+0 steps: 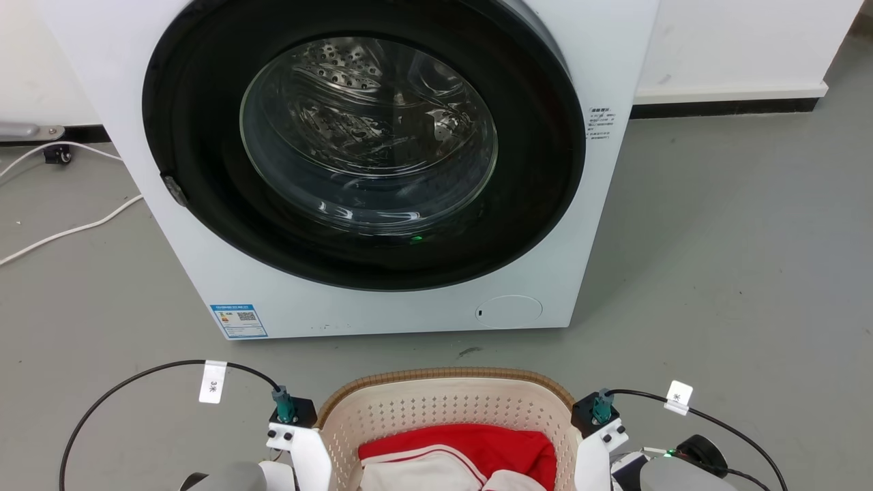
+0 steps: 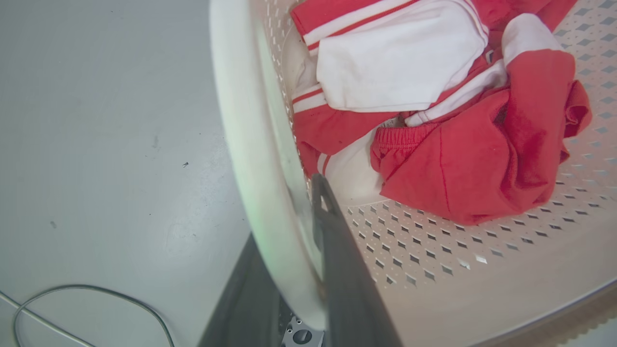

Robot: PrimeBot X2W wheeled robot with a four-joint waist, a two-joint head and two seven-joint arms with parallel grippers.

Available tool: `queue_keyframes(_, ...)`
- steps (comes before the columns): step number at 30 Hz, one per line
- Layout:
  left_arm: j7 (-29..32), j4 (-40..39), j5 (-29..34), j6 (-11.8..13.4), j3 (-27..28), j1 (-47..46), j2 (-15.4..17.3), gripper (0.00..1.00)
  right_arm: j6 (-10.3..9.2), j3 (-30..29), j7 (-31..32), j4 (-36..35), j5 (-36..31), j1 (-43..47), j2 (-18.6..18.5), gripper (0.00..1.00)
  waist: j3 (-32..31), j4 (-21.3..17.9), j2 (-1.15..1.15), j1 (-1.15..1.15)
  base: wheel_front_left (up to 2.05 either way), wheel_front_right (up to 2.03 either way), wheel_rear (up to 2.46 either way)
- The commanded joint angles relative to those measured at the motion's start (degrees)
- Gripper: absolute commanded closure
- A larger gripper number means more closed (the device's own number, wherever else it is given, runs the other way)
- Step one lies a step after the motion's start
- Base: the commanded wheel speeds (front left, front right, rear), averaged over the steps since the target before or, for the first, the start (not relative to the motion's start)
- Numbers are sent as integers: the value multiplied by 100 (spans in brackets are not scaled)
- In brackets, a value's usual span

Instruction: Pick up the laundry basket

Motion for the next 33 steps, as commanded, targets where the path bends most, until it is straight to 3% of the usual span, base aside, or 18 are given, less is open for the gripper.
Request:
queue_keyframes(1,-17,-21,-18,-41,-31,-30,-24,100,-3,48,-4,-24,15,-31,-39,100,3,-5,0,0,0,0,0)
queue_keyframes(33,-63,-39,-243,-41,-221,-51,20,100,-2,347,28,-19,326,-45,-48,100,-11,-15,0,0,0,0,0)
